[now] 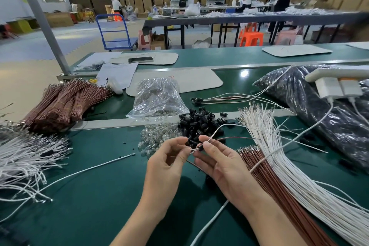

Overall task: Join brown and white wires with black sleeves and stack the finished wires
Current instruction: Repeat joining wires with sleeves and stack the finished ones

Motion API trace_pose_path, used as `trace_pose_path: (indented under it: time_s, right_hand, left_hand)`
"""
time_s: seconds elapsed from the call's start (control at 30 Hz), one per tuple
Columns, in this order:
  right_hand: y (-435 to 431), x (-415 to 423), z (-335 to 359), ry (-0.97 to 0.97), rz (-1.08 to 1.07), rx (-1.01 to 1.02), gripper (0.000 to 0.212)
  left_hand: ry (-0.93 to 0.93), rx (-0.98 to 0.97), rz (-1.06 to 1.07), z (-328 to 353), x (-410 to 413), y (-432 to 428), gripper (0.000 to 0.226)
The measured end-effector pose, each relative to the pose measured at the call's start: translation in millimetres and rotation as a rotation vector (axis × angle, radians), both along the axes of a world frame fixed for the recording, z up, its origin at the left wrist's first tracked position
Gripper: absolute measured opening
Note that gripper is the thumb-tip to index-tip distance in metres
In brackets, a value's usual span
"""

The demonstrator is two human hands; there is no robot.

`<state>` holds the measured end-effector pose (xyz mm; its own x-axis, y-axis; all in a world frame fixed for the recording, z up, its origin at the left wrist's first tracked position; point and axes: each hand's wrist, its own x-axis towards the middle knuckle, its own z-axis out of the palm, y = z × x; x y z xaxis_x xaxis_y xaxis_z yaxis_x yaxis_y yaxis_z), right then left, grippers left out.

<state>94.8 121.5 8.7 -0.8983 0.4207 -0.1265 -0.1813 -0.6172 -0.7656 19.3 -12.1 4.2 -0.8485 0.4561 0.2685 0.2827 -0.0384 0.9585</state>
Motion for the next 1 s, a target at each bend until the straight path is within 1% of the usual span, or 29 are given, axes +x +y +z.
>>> trace_pose_path:
  time_s: [0.17,0.27,0.33,0.43,0.5,0.57,0.7,0.83,0.9,1.0]
  right_hand:
    - [3,0,-1,-0.015,0.0,0.027,0.024]
    - [5,1,-1,-0.025,0.0,0.058,0.025]
    - [6,1,-2,-0.033,-0.006,0.08,0.026]
    - [6,0,-2,-0.028,-0.012,0.112,0.028]
    - [6,1,-2,-0.016,-0.022,0.124,0.029]
    - [7,2,-1,-0.009,-0.026,0.13,0.03]
    - [7,3,0,-0.01,-0.005,0.134,0.031]
    - [6,4,2,-0.032,0.009,0.151,0.031]
    - [6,5,3,-0.037,0.011,0.146,0.03]
    - [4,4,3,-0.043,-0.003,0.124,0.029]
  left_hand:
    - [-0.269,0.053,-0.083,2,-6,1,0.013]
    - [-0.475,0.112,-0.121,2,-8,2,0.028]
    - [-0.54,0.08,-0.135,3,-11,3,0.035]
    - [-0.565,0.013,-0.198,6,-16,-2,0.032]
    - [-0.535,-0.067,-0.245,8,-18,-6,0.027]
    - [-0.515,-0.11,-0.249,9,-18,-8,0.025]
    - [-0.602,-0.05,-0.228,13,-19,-9,0.031]
    - [-0.578,-0.054,-0.283,13,-18,-10,0.04]
    - [-0.578,-0.053,-0.298,13,-18,-10,0.038]
    - [-0.62,0.005,-0.313,12,-18,-10,0.034]
